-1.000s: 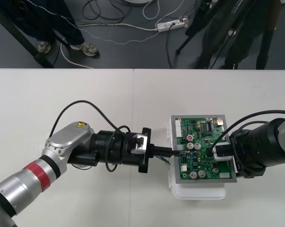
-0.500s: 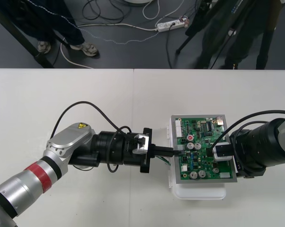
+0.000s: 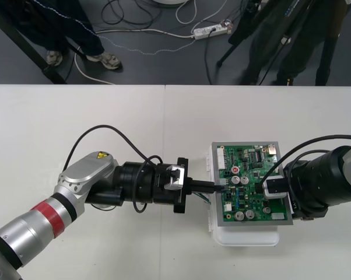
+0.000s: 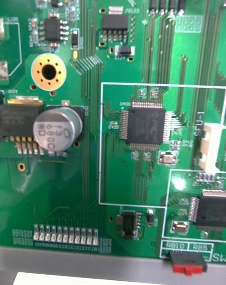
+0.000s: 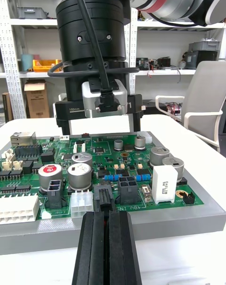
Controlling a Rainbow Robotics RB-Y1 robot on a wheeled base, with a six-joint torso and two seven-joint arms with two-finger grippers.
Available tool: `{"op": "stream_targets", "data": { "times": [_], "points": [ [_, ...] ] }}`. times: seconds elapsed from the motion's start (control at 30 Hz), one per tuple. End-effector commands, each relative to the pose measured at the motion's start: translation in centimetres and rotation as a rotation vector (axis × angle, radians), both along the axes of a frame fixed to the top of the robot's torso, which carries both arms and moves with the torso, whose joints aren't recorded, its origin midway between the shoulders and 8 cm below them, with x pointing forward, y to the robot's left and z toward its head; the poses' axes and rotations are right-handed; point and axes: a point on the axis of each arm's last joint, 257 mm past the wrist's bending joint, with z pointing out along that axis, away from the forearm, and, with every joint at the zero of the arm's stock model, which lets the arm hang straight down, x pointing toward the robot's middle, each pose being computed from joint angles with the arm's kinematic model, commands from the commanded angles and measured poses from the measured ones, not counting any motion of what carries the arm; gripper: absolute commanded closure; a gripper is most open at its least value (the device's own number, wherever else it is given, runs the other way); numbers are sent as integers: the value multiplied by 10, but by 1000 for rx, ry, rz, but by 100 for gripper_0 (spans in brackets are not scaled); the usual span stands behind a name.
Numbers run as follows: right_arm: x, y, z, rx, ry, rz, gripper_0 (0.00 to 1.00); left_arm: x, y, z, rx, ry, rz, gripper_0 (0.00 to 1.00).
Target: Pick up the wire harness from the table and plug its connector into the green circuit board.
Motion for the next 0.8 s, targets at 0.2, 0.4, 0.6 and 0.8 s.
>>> {"op": "stream_targets", "data": {
  "times": [0.2, 0.4, 0.6, 0.8],
  "points": [
    [28, -36, 23, -16, -53, 57, 0, -13, -23, 12, -36, -64, -26, 21],
    [33, -61, 28, 8, -38, 35, 0, -2, 2, 11, 3, -86, -5, 18],
    [39, -87, 46, 23, -54, 25, 0, 8, 31, 11, 47, -103, 13, 17],
    [41, -89, 71, 186, -61, -42, 0, 27, 66, 15, 94, -118, 56, 17]
  ]
}}
